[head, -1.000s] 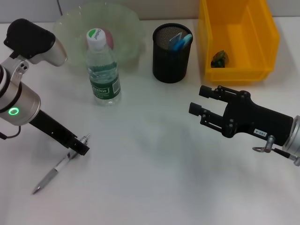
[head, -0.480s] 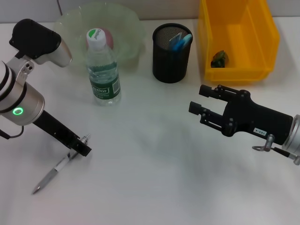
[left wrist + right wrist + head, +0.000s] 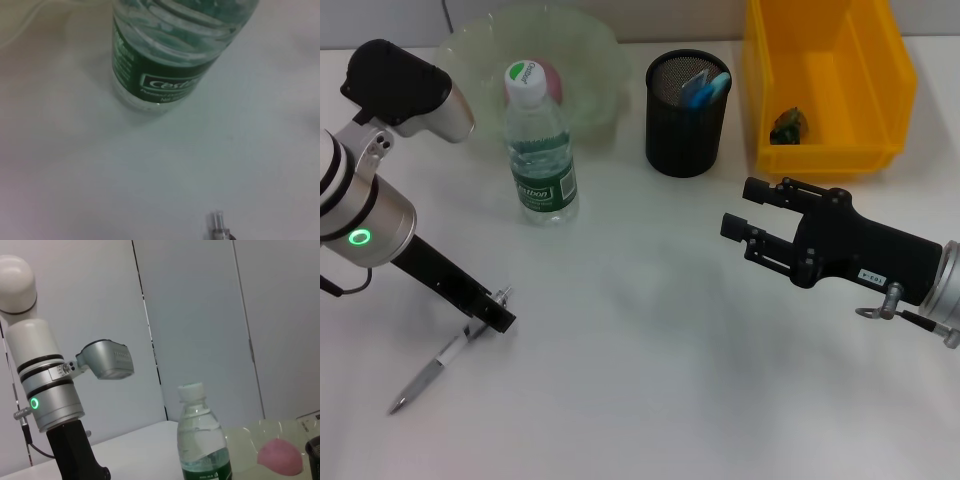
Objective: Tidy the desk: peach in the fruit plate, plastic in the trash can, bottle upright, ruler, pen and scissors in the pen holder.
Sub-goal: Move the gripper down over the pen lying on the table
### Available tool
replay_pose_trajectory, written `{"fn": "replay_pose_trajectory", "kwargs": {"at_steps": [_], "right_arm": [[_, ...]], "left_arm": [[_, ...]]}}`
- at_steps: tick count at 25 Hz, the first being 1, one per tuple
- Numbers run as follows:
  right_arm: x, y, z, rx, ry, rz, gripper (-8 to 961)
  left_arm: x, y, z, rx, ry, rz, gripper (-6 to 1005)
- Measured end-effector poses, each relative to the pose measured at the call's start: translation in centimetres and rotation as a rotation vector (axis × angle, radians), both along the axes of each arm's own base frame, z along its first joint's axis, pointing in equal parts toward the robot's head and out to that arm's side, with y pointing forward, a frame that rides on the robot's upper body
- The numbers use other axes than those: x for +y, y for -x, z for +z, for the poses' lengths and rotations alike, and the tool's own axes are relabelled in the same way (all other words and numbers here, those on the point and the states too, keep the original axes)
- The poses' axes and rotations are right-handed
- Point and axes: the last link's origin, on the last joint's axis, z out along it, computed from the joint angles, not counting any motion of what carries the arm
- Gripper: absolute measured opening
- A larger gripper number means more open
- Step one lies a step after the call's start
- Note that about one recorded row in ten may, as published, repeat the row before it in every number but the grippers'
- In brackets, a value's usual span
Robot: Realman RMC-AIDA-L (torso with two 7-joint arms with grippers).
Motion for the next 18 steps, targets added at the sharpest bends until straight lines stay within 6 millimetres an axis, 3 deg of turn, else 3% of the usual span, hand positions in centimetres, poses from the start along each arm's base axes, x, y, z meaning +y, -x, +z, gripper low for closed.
{"fn": "replay_pose_trajectory", "kwargs": {"at_steps": [18], "right_arm": [[0.06,0.09,-0.02,0.006,0.007,-0.005,564]], "left_arm": [[-0.23,-0.1,-0.5,0.014,0.018,0.0,781]]}}
